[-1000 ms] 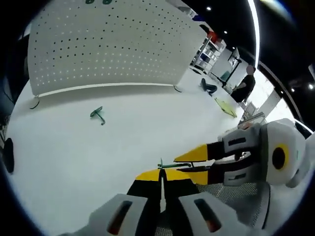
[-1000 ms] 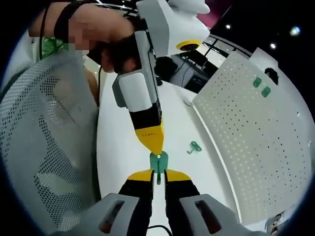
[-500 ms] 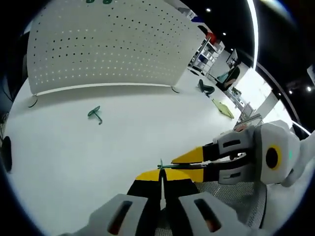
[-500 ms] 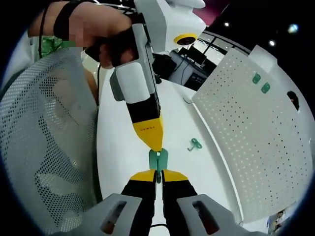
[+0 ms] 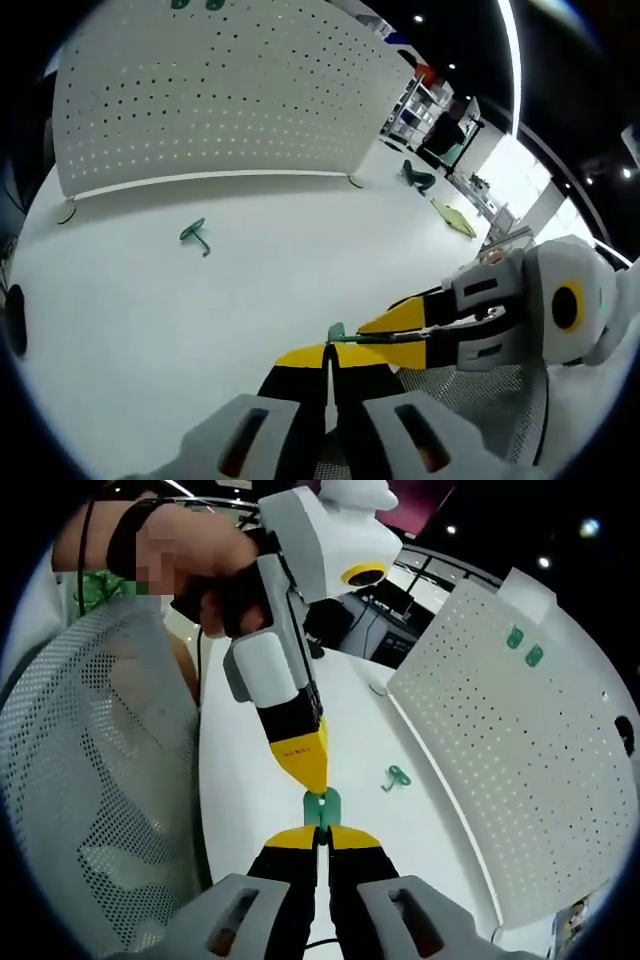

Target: Insert the hook assembly into the mounting plate slot until the hook locks in place.

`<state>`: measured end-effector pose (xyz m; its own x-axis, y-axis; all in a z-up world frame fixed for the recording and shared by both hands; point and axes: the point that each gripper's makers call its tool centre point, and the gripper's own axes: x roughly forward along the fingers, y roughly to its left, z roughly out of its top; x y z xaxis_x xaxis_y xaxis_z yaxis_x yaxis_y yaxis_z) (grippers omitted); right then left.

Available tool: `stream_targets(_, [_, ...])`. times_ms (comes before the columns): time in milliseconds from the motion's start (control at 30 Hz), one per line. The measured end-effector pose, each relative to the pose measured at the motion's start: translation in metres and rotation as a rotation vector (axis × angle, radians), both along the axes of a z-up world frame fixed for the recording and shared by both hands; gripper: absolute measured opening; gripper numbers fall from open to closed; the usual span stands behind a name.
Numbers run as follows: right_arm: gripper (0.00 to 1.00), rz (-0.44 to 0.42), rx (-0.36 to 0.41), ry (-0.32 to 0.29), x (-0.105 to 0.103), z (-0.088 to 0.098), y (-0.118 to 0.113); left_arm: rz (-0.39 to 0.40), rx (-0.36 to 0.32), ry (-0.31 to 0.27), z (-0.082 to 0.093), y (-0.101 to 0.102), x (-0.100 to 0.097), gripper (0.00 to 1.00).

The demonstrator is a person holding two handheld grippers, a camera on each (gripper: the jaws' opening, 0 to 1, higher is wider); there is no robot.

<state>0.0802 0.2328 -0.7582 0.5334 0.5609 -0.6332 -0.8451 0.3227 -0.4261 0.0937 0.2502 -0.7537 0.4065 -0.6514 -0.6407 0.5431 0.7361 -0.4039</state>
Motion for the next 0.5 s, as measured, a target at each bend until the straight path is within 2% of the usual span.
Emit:
stream_targets(100, [0.01, 0.007, -0.020, -0.004, -0.0004, -0.0009, -0.0003, -0.008, 0.012, -0.007, -0.0005, -0.0004, -0.0008, 0.01])
stream_targets(200, [0.02, 0.012, -0.042, -0.015, 0.0006, -0.0036, -0.0027, -0.005, -0.010, -0.005, 0.0006, -0.0022, -0.0013, 0.01])
stream_targets(433, [0.02, 0.005, -0.031, -0.003, 0.0001, -0.0040, -0.0034, -0.009, -0.018, 0.006, 0.0014, -0.0041, -0.0028, 0.01])
stream_targets(500, [0.02, 0.005, -0.029, -0.002, 0.0003, -0.0035, -0.0030, -0.021, -0.008, -0.009, 0.0032, -0.0056, -0.0036, 0.01])
